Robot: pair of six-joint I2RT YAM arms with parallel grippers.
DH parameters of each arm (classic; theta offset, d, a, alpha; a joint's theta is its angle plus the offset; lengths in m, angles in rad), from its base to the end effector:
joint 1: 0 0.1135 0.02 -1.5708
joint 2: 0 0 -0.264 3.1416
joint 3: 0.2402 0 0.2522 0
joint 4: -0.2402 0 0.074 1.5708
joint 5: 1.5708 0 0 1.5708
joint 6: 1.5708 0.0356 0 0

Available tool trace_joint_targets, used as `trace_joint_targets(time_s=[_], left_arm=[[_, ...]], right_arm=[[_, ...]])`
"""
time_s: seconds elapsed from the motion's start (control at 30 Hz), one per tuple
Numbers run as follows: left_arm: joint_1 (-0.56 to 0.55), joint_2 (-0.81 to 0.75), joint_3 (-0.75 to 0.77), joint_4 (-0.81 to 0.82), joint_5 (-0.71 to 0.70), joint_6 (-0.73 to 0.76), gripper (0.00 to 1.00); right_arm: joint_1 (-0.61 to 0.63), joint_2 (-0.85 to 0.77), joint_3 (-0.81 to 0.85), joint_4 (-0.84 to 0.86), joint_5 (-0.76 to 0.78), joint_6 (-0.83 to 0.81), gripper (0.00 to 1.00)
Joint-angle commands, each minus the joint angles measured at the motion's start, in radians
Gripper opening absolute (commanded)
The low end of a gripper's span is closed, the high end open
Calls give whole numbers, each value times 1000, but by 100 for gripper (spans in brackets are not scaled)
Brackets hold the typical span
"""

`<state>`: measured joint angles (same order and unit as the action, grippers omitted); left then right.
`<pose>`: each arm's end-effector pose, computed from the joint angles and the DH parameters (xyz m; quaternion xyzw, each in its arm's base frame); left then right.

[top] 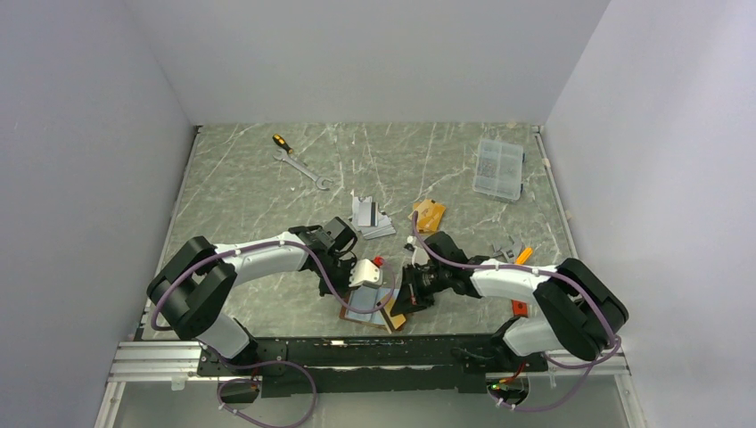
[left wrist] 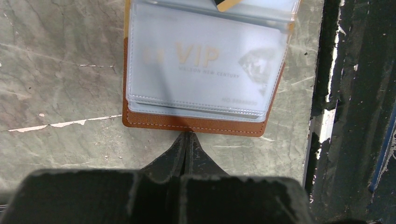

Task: Put the credit cards into the card holder
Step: Insert the credit card into the card holder.

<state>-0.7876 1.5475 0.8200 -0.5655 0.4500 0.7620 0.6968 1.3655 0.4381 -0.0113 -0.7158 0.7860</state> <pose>0.1765 -0.1993 0.1573 0.6974 0.6682 -0.2227 0.1321 0.1543 0.1596 0.1306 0.0691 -0.8942 -0.4422 0.0101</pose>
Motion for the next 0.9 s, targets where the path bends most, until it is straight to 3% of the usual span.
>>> trace_joint_targets(time_s=[0.0,0.87], left_arm=[[-17,21,-20,-68,5,-12,0],[-34,46,-22,-44,-36,-15,0]], right_arm=[[-12,-26,-16,52,-27,5,0],[-14,75,-45,202,-61,45,0]])
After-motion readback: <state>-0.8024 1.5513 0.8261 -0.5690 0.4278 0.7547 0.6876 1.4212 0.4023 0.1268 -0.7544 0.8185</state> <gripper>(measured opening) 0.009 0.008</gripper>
